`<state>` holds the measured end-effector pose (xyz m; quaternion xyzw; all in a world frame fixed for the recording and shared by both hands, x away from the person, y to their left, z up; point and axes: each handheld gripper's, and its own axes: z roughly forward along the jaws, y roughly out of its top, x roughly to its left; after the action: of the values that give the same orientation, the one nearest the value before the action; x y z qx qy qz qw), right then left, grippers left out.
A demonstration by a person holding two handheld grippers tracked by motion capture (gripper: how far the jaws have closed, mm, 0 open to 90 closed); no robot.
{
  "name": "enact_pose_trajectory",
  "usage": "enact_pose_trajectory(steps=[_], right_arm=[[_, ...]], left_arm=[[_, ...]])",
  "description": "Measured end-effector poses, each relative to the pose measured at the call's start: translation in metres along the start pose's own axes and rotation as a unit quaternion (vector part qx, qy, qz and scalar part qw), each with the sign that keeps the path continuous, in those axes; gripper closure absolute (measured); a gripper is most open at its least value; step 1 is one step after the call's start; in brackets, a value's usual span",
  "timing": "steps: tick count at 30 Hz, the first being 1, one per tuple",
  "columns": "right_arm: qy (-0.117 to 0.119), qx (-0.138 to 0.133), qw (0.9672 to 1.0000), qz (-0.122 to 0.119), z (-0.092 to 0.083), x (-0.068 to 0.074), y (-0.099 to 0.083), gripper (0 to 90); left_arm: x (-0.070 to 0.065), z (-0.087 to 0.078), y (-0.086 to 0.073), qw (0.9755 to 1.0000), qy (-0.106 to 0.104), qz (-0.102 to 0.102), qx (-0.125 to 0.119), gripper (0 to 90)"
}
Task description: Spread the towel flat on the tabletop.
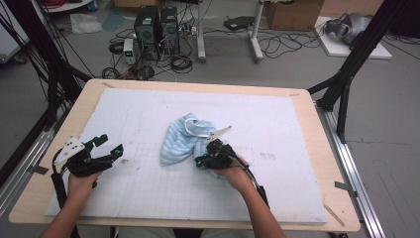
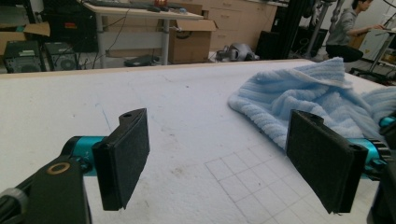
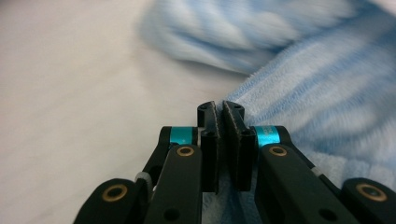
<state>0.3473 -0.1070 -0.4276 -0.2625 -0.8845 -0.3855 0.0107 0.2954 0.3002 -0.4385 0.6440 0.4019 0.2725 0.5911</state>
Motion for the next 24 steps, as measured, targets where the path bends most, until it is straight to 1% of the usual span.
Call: enact_pose_trajectory(steps=[1, 2, 3, 4, 6, 7, 9, 10, 11, 13, 14, 15, 16, 17, 18, 20, 21, 23, 24], right_arm=[[0.009, -0.003, 0.9999, -0.006, 0.002, 0.003, 0.001, 85.2], [0.029, -0.010, 0.9995, -0.010, 0.003, 0.009, 0.002, 85.1], [0.043, -0.018, 0.9989, -0.011, 0.005, 0.012, 0.002, 84.7], [0.048, -0.020, 0.9985, -0.014, 0.006, 0.015, 0.002, 84.1], [0.037, -0.014, 0.9990, -0.022, 0.006, 0.018, 0.001, 80.9], [0.036, -0.015, 0.9991, -0.018, 0.005, 0.018, 0.001, 75.8], [0.036, -0.028, 0.9990, -0.007, 0.001, 0.015, 0.001, 67.4], [0.030, -0.042, 0.9986, -0.008, -0.004, 0.014, 0.001, 62.8], [0.028, -0.055, 0.9981, -0.003, -0.009, 0.013, 0.002, 59.4], [0.023, -0.078, 0.9967, -0.001, -0.019, 0.011, 0.006, 55.7], [0.017, -0.093, 0.9955, -0.002, -0.026, 0.009, 0.010, 53.4], [0.003, -0.102, 0.9948, -0.003, -0.031, 0.008, 0.015, 51.2], [-0.017, -0.113, 0.9934, -0.006, -0.035, 0.007, 0.020, 49.9], [-0.031, -0.117, 0.9926, -0.008, -0.038, 0.007, 0.024, 49.2], [-0.061, -0.119, 0.9909, -0.016, -0.040, 0.007, 0.032, 49.1], [-0.105, -0.116, 0.9874, -0.024, -0.038, 0.005, 0.045, 48.1], [-0.119, -0.116, 0.9857, -0.028, -0.034, 0.004, 0.051, 48.1], [-0.141, -0.107, 0.9836, -0.035, -0.025, 0.004, 0.063, 48.9], [-0.148, -0.103, 0.9829, -0.039, -0.019, 0.003, 0.069, 49.1]], left_arm=[[0.000, 0.000, 0.000, 1.0000, 0.000, 0.001, 0.000, 22.3], [0.001, 0.000, 0.000, 1.0000, 0.001, 0.001, -0.001, 22.3], [0.001, -0.001, 0.000, 1.0000, 0.001, 0.001, 0.000, 22.3], [0.001, -0.001, 0.000, 1.0000, 0.000, 0.001, 0.000, 22.3], [0.001, -0.001, 0.000, 1.0000, 0.002, 0.001, 0.001, 22.3], [0.001, -0.001, 0.000, 1.0000, 0.001, 0.001, 0.000, 22.3], [0.001, -0.001, 0.000, 1.0000, 0.002, 0.001, 0.001, 22.3], [0.001, -0.001, 0.000, 1.0000, 0.001, 0.001, 0.001, 22.3], [0.001, -0.001, 0.000, 1.0000, 0.002, 0.000, 0.001, 22.3], [0.001, 0.000, 0.000, 1.0000, 0.001, 0.001, 0.001, 22.3], [0.001, 0.000, 0.000, 1.0000, 0.002, 0.000, 0.001, 22.3], [0.001, 0.001, 0.000, 1.0000, 0.002, -0.001, 0.000, 22.3], [0.001, 0.001, 0.000, 1.0000, 0.002, 0.000, 0.001, 22.3], [0.001, 0.001, 0.000, 1.0000, 0.000, 0.001, 0.002, 22.3], [0.000, 0.002, 0.000, 1.0000, 0.000, 0.000, 0.001, 22.3], [0.000, 0.003, 0.000, 1.0000, -0.002, 0.000, 0.002, 22.3], [0.000, 0.003, 0.000, 1.0000, -0.002, 0.001, 0.002, 22.3], [0.000, 0.003, 0.000, 1.0000, -0.002, 0.000, 0.002, 22.3], [0.000, 0.003, -0.001, 1.0000, -0.002, 0.000, 0.002, 22.3]])
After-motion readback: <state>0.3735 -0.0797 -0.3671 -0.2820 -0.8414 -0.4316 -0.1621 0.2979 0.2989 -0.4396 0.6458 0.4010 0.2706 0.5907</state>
